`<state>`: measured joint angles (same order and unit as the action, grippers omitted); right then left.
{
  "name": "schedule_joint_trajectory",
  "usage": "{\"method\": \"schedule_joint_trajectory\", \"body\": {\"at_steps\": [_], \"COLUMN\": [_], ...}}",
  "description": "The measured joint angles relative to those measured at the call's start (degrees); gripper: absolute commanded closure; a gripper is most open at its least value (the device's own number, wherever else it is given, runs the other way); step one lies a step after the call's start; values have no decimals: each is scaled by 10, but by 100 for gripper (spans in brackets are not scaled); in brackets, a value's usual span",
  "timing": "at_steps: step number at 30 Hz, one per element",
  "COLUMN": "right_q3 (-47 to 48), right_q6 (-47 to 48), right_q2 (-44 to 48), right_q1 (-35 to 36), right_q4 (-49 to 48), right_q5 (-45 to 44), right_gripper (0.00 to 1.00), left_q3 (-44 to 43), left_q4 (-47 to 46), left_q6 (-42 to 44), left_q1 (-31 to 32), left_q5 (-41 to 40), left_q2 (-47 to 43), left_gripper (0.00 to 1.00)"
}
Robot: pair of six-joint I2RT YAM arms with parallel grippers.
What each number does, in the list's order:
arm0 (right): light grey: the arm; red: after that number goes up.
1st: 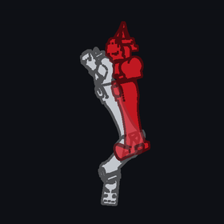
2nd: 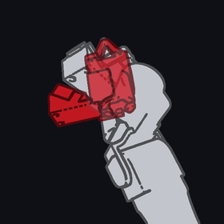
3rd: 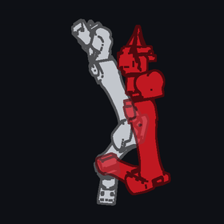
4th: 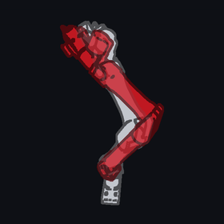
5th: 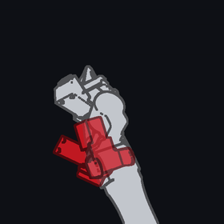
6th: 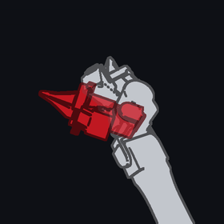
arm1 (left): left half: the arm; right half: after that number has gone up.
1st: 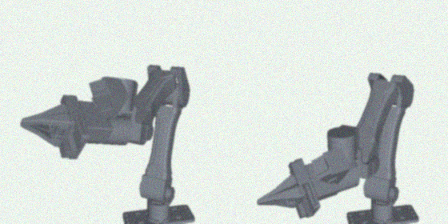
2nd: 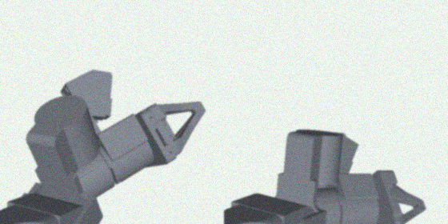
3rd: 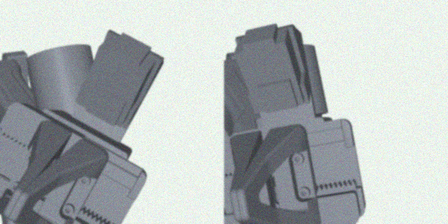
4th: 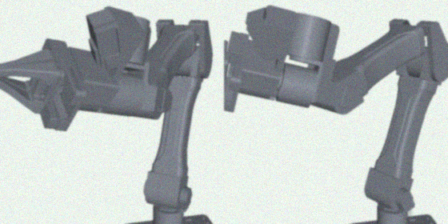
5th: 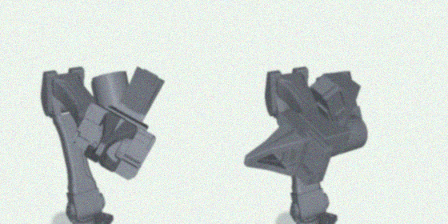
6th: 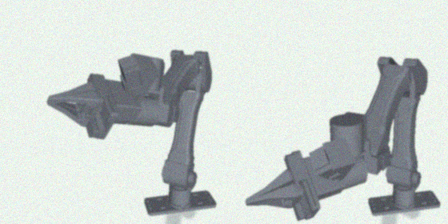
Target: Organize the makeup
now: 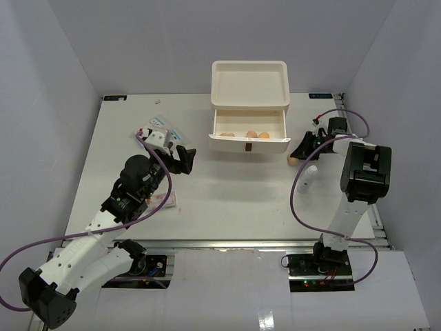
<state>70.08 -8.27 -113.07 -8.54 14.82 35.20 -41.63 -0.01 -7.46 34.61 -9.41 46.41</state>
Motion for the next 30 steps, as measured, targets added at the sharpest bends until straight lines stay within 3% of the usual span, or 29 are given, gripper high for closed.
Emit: {"method": "schedule_joint_trajectory", "body": {"at_steps": [8, 16, 20, 24, 30], "right_q3": [-8, 50, 91, 105, 103], "right_q6": [34, 106, 143, 176, 237], "right_q2": [96, 281, 368, 416, 396], "right_q1": [-14, -42, -34, 15, 199], "right_q4": [15, 18, 10, 3, 31], "right_q5": [-15, -42, -7, 69, 90], "right_gripper": [92, 92, 90, 86, 79], "left_q3": [0, 0, 0, 0, 9], "left_q4": [0, 0, 0, -1, -5], "left_q6": [0, 2, 2, 5, 12], "left_q1": [0, 0, 0, 0, 0], "left_q5": [0, 12, 22, 36, 63], "left_q2": [0, -2, -6, -8, -13], "left_gripper": [9, 9, 9, 9, 9]}}
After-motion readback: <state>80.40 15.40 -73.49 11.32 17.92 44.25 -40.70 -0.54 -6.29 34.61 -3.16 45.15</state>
